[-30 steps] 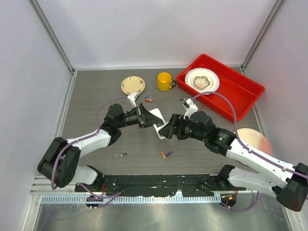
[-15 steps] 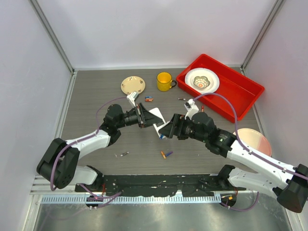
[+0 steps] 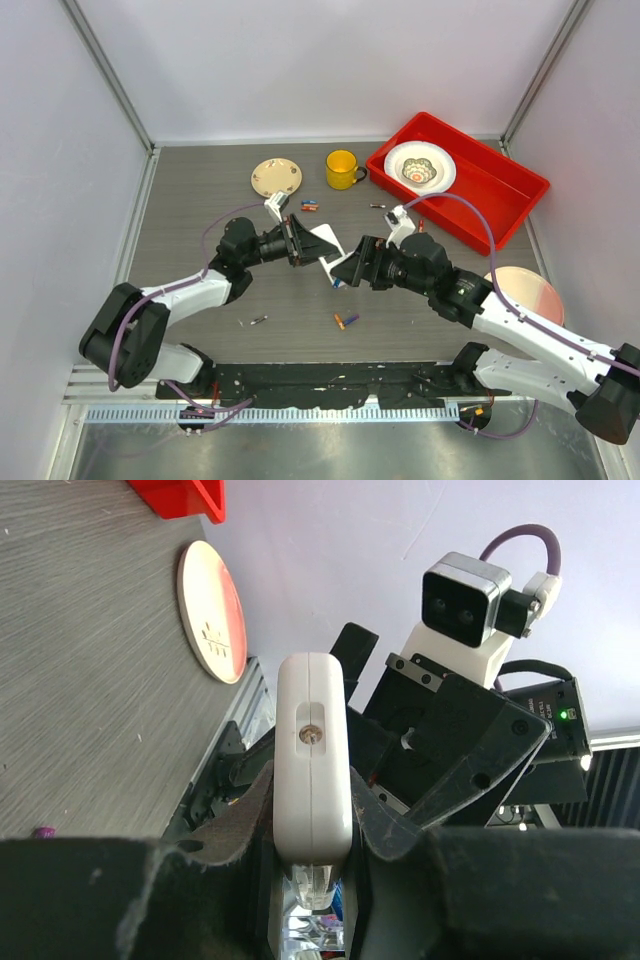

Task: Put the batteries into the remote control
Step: Load the battery into the remote control.

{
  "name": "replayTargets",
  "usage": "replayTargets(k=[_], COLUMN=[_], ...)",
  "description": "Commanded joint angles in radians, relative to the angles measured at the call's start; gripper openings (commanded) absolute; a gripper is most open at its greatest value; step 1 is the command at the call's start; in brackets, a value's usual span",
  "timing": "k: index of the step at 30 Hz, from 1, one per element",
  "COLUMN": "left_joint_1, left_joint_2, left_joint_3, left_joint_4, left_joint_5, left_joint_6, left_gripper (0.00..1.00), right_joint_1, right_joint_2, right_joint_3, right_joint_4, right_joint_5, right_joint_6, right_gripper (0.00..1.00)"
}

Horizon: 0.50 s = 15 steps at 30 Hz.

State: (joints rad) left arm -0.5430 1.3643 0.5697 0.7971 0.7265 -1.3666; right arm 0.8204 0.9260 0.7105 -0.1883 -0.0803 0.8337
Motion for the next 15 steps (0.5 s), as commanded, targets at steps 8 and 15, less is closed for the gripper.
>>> replayTargets(k=[8, 15], left_joint_1=[0.000, -0.002], left_joint_2=[0.093, 0.127], left_joint_3=[-0.002, -0.010], left_joint_4=[0.117, 0.157], left_joint_5=[0.019, 0.024], left_joint_6=[-0.111, -0.137], left_gripper=[0.00, 0.00], right_joint_1=[-0.007, -0.007], right_joint_2=[-0.035, 0.000], right_joint_3=[0.136, 0.187], right_joint_4=[-0.132, -0.224], right_joint_5=[0.119, 0.039], right_joint_6=[-0.179, -0.303], right_gripper=[0.89, 0.87])
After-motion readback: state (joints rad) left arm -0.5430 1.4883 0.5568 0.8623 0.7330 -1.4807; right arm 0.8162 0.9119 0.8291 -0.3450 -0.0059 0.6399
